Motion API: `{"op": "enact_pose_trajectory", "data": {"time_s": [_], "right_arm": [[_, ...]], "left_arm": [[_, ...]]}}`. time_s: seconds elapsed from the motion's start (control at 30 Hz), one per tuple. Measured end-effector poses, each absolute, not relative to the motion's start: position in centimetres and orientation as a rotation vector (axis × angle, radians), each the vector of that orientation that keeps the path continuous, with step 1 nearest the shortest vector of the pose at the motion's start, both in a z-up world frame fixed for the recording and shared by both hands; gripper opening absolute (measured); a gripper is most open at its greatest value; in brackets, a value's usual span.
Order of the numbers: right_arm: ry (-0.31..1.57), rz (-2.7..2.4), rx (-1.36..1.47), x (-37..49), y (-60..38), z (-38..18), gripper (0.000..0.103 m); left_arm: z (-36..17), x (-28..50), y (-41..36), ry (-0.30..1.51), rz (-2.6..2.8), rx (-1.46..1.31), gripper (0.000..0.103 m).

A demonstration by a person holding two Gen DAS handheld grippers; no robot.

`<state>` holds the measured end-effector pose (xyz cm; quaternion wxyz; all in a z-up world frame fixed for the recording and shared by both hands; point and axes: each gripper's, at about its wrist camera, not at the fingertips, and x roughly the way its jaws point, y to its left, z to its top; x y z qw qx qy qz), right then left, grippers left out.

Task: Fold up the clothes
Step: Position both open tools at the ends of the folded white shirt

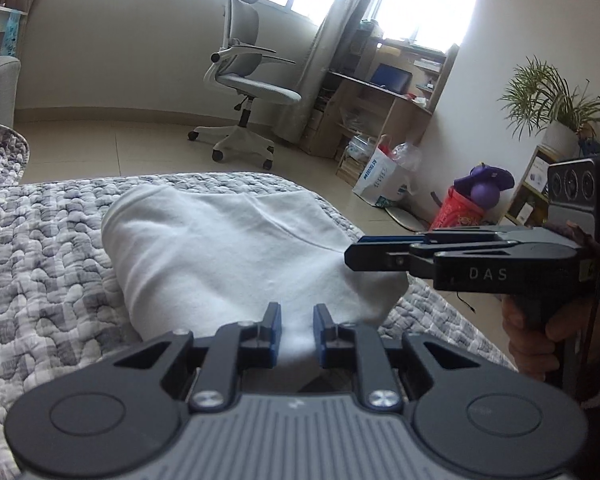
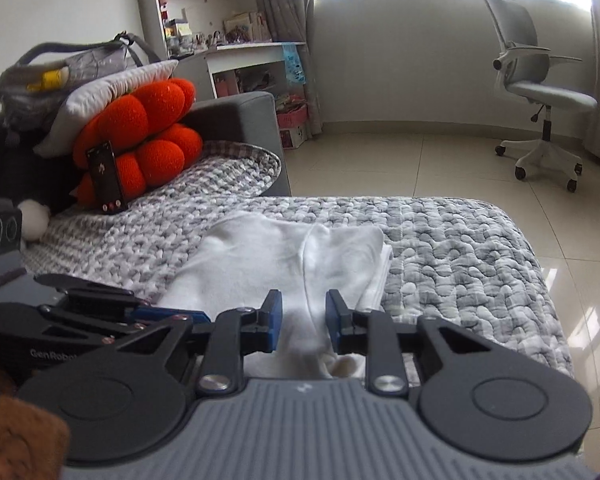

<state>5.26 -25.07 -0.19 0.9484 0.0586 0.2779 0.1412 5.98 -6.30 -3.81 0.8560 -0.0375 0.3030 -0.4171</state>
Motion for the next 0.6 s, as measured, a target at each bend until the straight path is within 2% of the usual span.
{"op": "enact_pose_trajectory", "data": {"time_s": [0.33, 0.6], "right_arm": [[0.632, 0.325, 0.118, 4.6, -26.4, -1.7, 0.028], [0.569, 0.337, 0.185, 3.9, -27.4, -0.6, 0.033]], "left_arm": [[-3.8, 5.6, -5.9, 0.665, -0.939, -0.039, 0.017], [-2.7, 5.1, -4.9, 0.673, -0.983, -0.025, 0.017]]}}
